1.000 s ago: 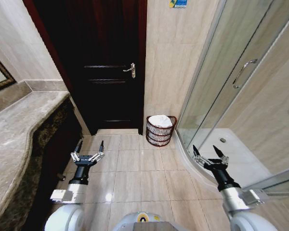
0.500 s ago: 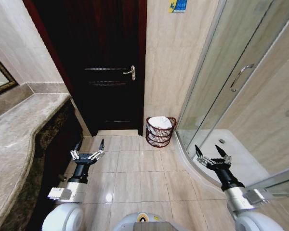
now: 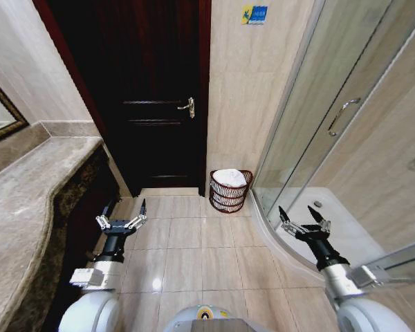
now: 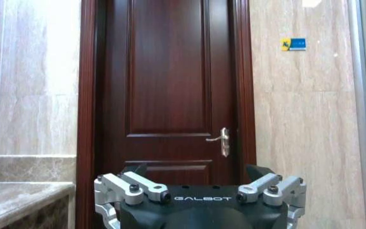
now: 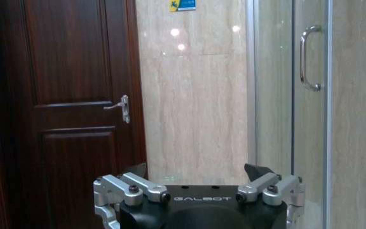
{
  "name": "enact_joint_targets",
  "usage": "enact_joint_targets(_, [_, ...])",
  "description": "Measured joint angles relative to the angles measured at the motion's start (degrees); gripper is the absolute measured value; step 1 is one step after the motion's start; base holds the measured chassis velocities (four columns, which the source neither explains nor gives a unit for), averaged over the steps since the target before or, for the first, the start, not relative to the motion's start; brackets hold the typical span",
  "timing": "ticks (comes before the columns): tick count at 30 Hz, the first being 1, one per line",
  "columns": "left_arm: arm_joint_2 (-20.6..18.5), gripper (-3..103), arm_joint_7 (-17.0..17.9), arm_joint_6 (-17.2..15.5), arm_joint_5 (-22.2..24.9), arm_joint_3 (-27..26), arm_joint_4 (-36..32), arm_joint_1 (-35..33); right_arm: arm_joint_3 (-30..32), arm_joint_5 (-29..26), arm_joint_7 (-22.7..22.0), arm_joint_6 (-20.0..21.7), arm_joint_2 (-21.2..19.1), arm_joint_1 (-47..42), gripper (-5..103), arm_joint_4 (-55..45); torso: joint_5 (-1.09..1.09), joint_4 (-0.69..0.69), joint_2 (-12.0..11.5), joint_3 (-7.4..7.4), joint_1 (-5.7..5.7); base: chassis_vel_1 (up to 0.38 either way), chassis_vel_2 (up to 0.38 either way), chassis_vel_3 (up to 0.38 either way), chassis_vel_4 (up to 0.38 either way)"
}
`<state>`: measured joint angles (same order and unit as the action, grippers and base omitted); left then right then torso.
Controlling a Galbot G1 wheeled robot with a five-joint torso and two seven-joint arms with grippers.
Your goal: Discard the used towel into the hamper.
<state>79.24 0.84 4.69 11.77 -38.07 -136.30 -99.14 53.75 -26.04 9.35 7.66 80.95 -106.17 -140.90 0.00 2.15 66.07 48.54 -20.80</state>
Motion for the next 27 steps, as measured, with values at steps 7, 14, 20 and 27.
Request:
enact_joint_targets(7, [0.4,100,-0.1,0.3,0.0,0.1,-0.1,-0.4,0.5,-0.1,-0.1,0.4,-0.1,-0.3,100,-0.5,0.00,0.00,2.4,1.21,-1.13,0.000,0.000,0.000,0.000])
enact_joint_targets(14, [0.7,100,0.9,1.5,0.1,0.5,0.1,-1.1,0.4,-0.1,-0.1,0.6,0.0,-0.2,100,-0.7,-0.01,0.00,4.0,2.11,-1.89,0.000,0.000,0.000,0.000])
enact_joint_targets(20, [1.0,100,1.1,1.9,0.4,1.0,0.1,-1.1,0.3,0.0,-0.1,0.6,0.0,0.1,100,-0.5,0.00,0.00,4.1,2.20,-1.94,0.000,0.000,0.000,0.000])
enact_joint_targets(27, [1.5,100,1.2,1.1,0.9,1.6,0.2,-0.8,0.0,1.2,0.3,-0.2,0.5,0.1,100,0.3,0.00,0.00,4.0,2.12,-1.88,0.000,0.000,0.000,0.000])
